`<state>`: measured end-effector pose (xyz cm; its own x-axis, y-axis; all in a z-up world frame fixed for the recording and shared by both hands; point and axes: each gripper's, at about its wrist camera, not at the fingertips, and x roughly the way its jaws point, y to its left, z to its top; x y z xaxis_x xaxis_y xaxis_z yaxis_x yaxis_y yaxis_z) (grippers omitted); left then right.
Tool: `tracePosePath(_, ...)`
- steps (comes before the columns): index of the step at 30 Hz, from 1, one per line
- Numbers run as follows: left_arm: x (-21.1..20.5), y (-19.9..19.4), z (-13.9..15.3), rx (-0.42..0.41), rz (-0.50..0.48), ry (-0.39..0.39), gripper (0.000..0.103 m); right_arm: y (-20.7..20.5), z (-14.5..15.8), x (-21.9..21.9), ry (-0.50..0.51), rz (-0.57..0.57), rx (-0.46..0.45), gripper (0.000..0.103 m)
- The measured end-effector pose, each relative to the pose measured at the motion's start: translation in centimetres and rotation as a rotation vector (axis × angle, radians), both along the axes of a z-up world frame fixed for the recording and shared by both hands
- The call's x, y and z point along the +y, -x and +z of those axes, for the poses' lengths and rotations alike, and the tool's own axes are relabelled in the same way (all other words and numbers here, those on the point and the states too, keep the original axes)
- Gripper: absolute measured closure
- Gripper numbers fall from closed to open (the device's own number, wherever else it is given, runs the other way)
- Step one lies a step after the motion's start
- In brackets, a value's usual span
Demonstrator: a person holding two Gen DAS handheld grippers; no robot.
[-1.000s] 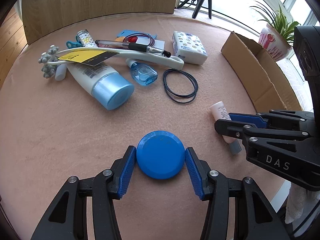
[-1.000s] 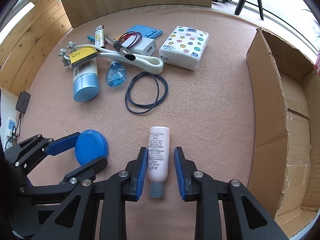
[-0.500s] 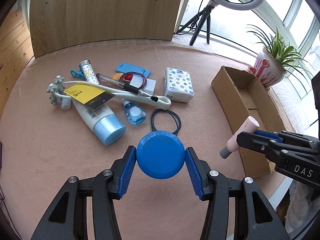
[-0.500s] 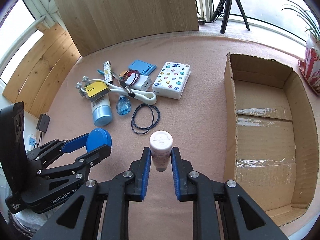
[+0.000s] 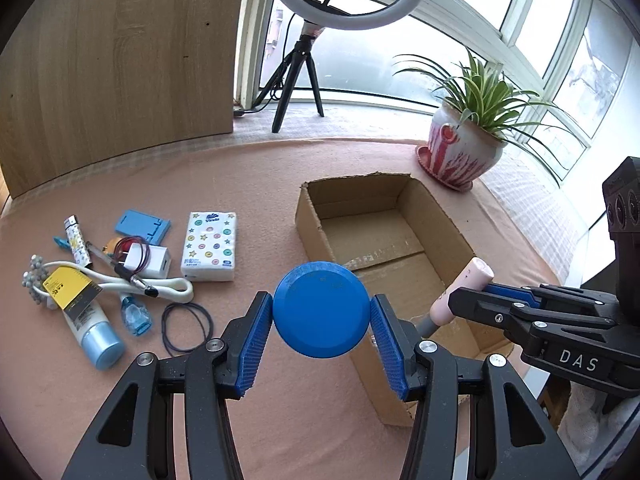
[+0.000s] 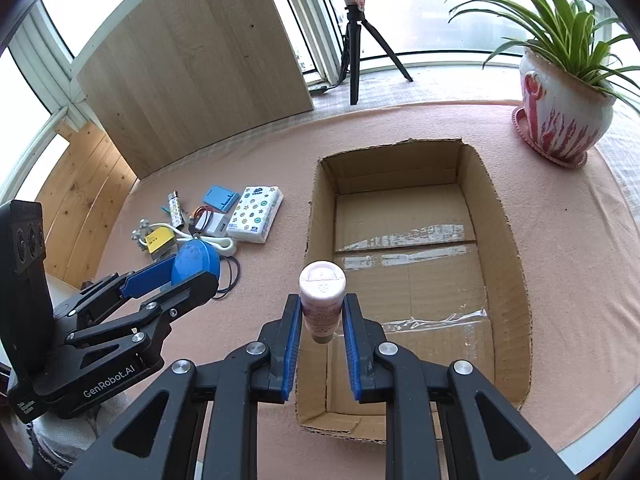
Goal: Organize objects
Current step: 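Carry the lid and tube into the cardboard box and open both tools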
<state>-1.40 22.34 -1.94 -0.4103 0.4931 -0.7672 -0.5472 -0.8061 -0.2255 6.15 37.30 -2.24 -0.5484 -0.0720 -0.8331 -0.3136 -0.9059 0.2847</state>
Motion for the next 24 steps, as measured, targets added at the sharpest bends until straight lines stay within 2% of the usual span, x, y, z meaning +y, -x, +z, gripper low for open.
tracePosePath(6,4.3,-0.7,-0.2,-0.001,-0.056,-0.004,0.049,-1.7,-0.6,3.0,-0.012,-0.050,-0.017,0.084)
tracePosePath(13,6.7,-0.9,-0.5,-0.002,-0.069,0.001,0.048,-2.6,-1.5,5.0,-0.023,-0.077,-0.042,0.084)
tracePosePath(14,6.8,-0.8,-0.5,-0.008,-0.067,0.004,0.042,-2.6,-1.5,5.0,-0.026,-0.074,-0.041,0.084)
tracePosePath(15,6.8,-0.8,-0.5,-0.013,-0.067,0.004,0.040,-2.6,-1.5,5.0,-0.029,-0.070,-0.040,0.082)
tracePosePath(16,6.5,-0.7,-0.5,-0.005,-0.055,0.002,0.039,-2.6,-1.5,5.0,-0.032,-0.069,-0.044,0.068)
tracePosePath(17,6.2,-0.6,-0.4,-0.002,-0.050,0.001,0.039,-2.7,-1.5,5.0,-0.047,-0.085,-0.049,0.060)
tracePosePath(19,5.7,-0.4,-0.4,-0.002,-0.031,0.004,0.039,-2.8,-1.4,5.2,-0.047,-0.089,-0.040,0.049)
tracePosePath(24,3.8,0.2,-0.5,-0.002,0.011,0.015,0.039,-2.0,-1.5,4.4,-0.053,-0.074,-0.045,0.049)
